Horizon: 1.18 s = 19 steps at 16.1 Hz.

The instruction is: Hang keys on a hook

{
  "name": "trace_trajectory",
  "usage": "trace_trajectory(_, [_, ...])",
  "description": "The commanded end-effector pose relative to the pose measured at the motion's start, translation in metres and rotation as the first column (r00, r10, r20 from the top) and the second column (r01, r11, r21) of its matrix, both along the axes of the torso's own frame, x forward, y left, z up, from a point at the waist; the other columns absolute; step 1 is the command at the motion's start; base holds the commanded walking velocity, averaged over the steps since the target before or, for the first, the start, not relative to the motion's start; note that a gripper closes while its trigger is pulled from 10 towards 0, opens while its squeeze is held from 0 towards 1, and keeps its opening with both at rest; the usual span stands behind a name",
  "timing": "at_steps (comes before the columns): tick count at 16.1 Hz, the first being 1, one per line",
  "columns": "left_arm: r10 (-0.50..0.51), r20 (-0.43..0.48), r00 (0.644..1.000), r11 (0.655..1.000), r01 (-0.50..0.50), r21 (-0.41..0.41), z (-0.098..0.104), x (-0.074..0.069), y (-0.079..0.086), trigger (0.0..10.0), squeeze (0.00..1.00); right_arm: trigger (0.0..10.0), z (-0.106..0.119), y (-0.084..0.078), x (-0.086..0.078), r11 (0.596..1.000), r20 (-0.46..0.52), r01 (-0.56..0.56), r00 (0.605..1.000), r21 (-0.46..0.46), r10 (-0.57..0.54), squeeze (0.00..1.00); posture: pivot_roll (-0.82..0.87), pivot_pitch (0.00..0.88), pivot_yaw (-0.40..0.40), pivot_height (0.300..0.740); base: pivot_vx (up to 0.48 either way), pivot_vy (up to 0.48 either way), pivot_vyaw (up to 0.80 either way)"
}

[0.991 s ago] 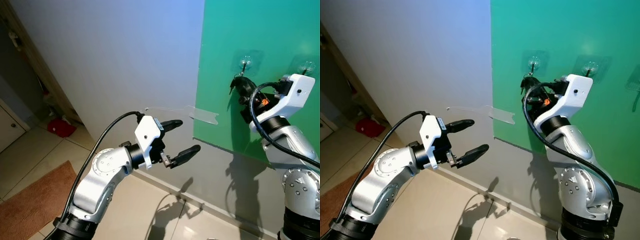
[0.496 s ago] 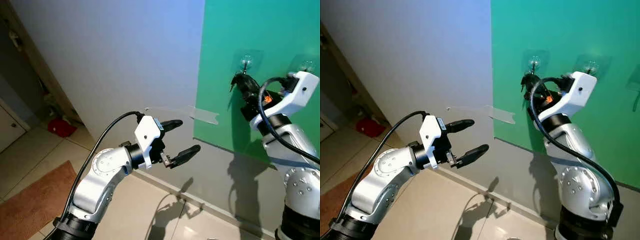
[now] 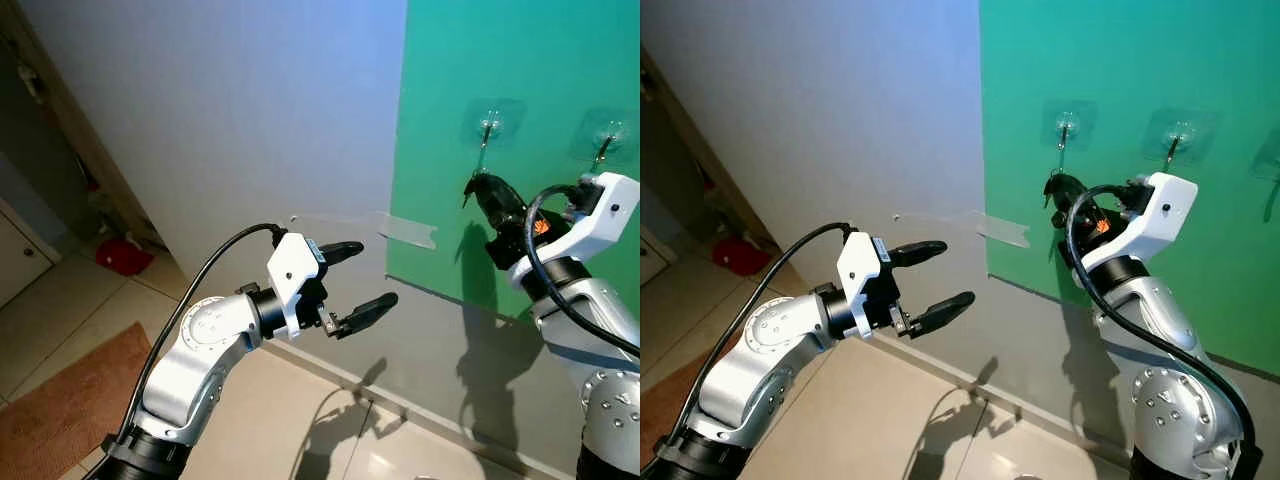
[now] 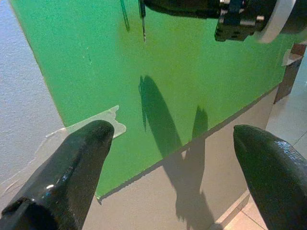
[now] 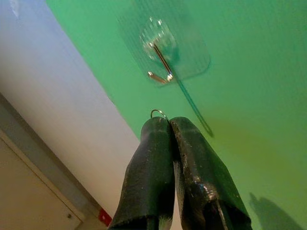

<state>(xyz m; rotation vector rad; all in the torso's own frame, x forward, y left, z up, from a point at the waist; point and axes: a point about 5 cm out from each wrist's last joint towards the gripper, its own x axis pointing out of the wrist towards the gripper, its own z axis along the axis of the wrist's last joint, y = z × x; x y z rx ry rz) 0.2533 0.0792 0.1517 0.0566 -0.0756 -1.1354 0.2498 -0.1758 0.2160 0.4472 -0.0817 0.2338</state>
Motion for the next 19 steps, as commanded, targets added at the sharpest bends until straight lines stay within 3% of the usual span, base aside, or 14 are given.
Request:
trace_trajectory(1, [-0.001,0.009,1.000,1.000,0.001,0.004,0.002,-0.001,0.003,10.0,0.00,10.0,0.009,0.001,-0.002,1.000,0.034,-0.010,0.999,0.018,0.009,0.00,-0.09,0.000,0.124,0.740,0.000,0.000,0.00])
trace_trajectory(10, [-0.004,0.005,1.000,1.000,0.004,0.005,0.002,-0.003,0.002,10.0,0.00,10.0,0.027,0.012,0.009,0.992,0.060,-0.026,0.998,0.127,0.018,0.00,-0.09,0.000,0.117,0.740,0.000,0.000,0.00])
trace_trajectory(19, [-0.004,0.008,1.000,1.000,0.004,0.007,0.003,-0.002,0.001,10.0,0.00,10.0,0.016,0.004,0.014,0.981,-0.059,0.048,0.998,0.189,-0.038,0.00,-0.09,0.000,0.119,0.740,0.000,0.000,0.00])
